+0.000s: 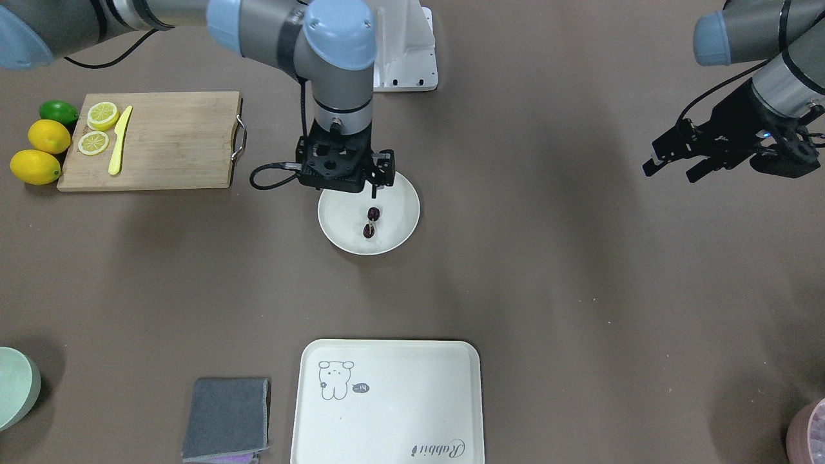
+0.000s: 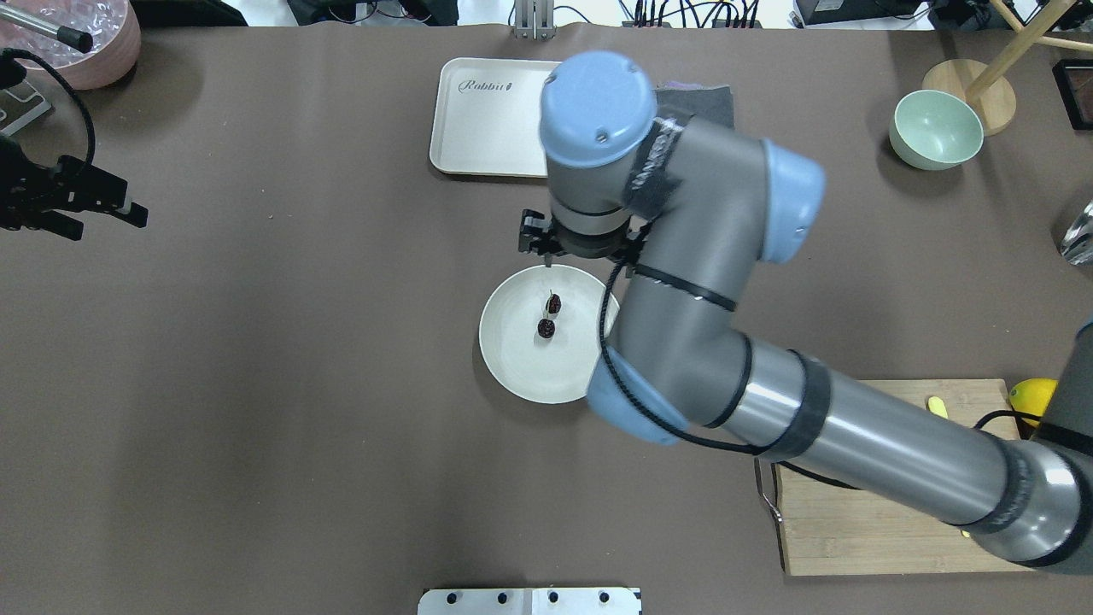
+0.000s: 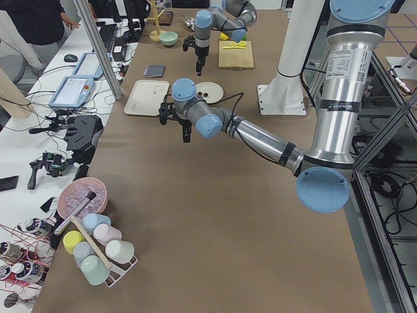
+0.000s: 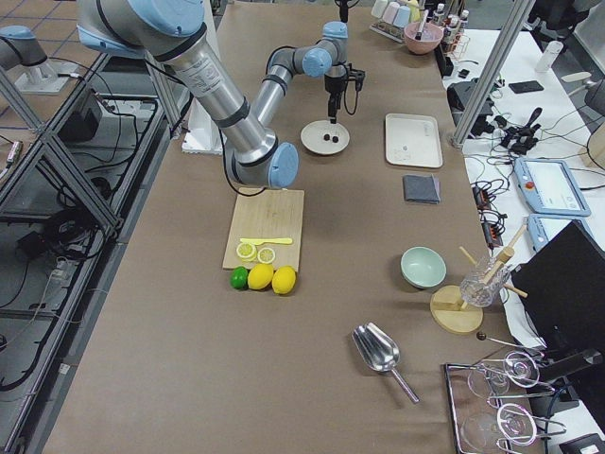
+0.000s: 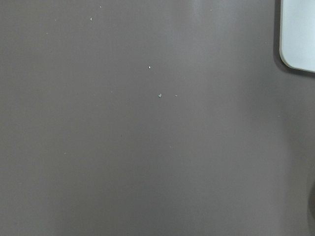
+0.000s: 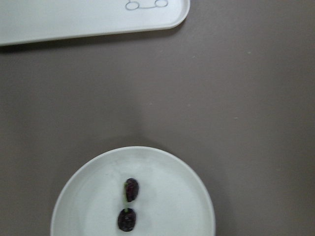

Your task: Place red cherry on plate

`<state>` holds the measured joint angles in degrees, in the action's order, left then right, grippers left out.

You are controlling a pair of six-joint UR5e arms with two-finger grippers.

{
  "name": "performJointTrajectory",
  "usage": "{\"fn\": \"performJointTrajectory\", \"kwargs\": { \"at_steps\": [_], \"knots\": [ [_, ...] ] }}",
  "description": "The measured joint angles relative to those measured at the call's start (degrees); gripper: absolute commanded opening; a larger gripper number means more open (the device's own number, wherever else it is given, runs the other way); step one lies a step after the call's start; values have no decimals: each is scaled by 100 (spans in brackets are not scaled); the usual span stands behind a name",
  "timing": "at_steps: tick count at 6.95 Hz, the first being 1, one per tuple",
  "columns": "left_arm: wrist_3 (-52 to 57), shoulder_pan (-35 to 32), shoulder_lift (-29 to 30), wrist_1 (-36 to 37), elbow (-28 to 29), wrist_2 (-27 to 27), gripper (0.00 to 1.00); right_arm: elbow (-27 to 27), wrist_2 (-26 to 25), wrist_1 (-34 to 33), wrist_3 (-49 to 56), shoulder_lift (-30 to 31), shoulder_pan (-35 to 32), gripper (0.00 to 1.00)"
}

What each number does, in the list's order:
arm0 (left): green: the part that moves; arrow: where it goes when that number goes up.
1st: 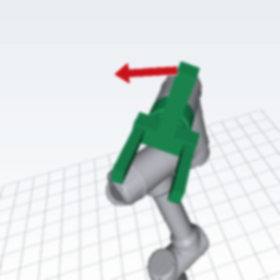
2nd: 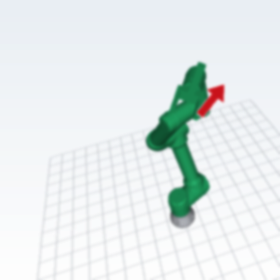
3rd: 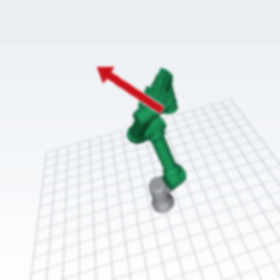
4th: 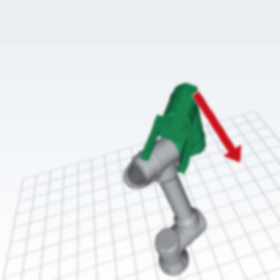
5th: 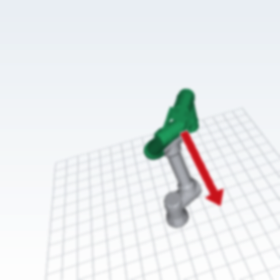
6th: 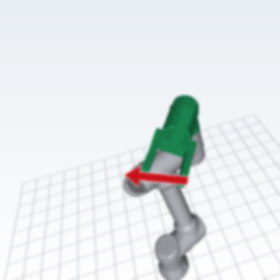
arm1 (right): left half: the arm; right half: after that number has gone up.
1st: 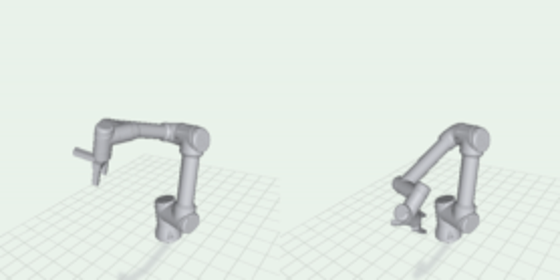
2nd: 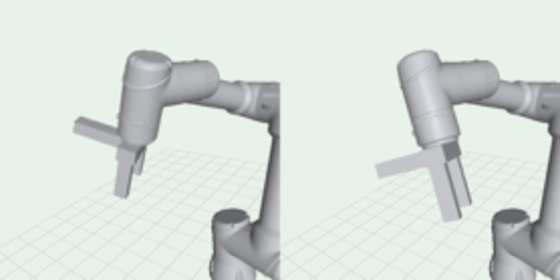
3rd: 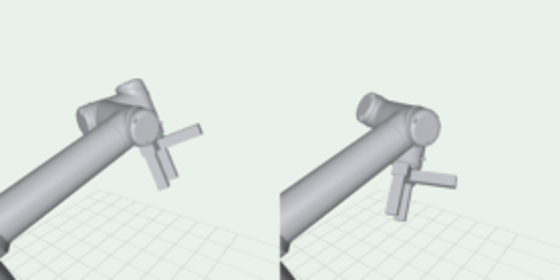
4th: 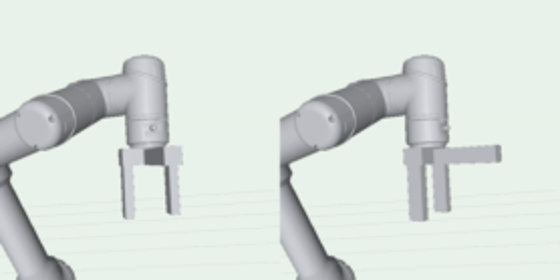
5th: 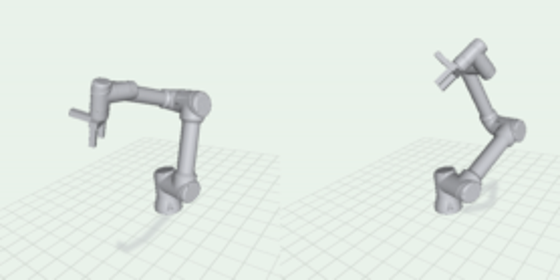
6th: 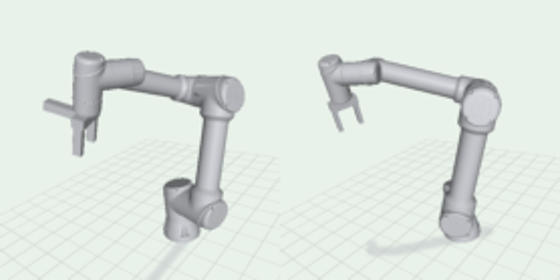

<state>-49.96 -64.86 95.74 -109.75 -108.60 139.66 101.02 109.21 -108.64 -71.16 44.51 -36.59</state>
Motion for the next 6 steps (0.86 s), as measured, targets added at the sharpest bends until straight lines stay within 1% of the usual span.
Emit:
{"fn": "performJointTrajectory", "kwargs": {
  "at_steps": [1,2,3,4,6],
  "knots": [
    [213,-79,-61,7,36,9,99,666,301,-221,666,627,-537,100],
    [690,-286,-134,23,215,14,99,1005,591,-291,1501,1261,-1123,100],
    [1333,-610,-176,34,545,85,99,1119,799,-295,2427,1827,-1688,100],
    [1972,-983,-193,41,932,293,99,1072,1053,-290,3478,2272,-2326,100],
    [2721,-1443,-179,44,1470,578,99,838,1567,-270,5253,2855,-3395,100]
  ]
}}
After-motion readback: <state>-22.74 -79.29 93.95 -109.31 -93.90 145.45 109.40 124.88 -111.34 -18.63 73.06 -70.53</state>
